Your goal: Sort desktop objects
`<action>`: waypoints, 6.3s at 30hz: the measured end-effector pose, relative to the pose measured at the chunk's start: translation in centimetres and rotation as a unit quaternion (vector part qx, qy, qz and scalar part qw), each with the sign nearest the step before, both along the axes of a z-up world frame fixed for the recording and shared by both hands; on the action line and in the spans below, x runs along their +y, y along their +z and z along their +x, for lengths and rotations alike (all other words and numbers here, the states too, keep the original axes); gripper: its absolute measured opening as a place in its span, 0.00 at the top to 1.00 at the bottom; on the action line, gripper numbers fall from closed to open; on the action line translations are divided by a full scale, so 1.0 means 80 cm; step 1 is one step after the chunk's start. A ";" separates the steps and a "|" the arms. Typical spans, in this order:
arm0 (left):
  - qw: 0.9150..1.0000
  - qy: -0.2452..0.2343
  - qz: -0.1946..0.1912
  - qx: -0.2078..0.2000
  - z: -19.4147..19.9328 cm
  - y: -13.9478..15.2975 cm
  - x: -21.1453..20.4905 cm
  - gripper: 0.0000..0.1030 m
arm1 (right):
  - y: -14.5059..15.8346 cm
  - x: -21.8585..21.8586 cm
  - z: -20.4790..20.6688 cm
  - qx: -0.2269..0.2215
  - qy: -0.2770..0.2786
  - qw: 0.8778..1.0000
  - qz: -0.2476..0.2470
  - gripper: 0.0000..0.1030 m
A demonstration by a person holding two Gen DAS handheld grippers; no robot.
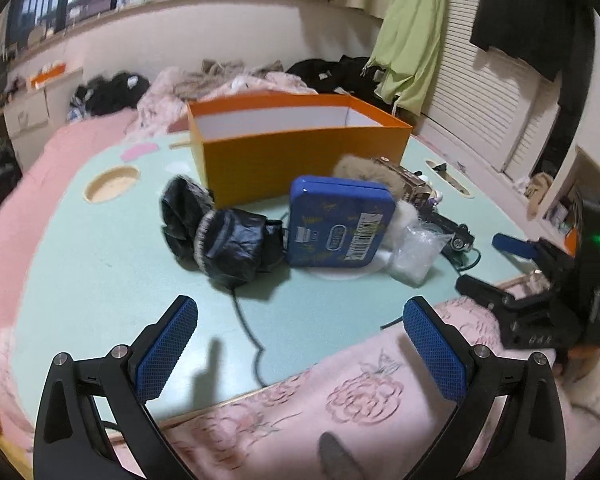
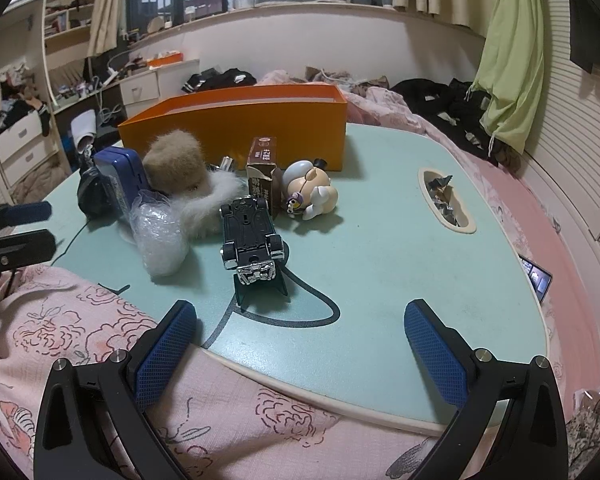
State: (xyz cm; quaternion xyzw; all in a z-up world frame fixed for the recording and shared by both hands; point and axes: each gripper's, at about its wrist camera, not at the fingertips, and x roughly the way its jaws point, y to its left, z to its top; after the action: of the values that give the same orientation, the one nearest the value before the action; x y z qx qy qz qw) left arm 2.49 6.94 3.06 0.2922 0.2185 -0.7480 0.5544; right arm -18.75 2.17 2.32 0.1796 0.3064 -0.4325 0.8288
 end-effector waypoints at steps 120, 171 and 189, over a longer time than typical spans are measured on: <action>0.995 -0.026 0.066 -0.063 0.005 -0.045 -0.043 0.00 | 0.000 -0.031 0.020 0.016 -0.031 0.999 0.025 0.00; 0.994 -0.101 0.050 -0.005 -0.047 -0.002 -0.071 0.34 | 0.000 -0.027 0.022 0.013 -0.023 0.999 0.020 0.00; 0.995 -0.080 0.019 0.061 0.050 0.020 -0.023 0.35 | 0.039 -0.031 0.103 -0.023 0.119 0.988 0.097 0.53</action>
State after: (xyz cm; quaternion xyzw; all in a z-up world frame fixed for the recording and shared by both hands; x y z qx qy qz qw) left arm 6.51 5.07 4.62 0.2734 0.2422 -0.8019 0.4727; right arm -10.47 -0.32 5.47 0.2311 0.3465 -0.2949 0.8600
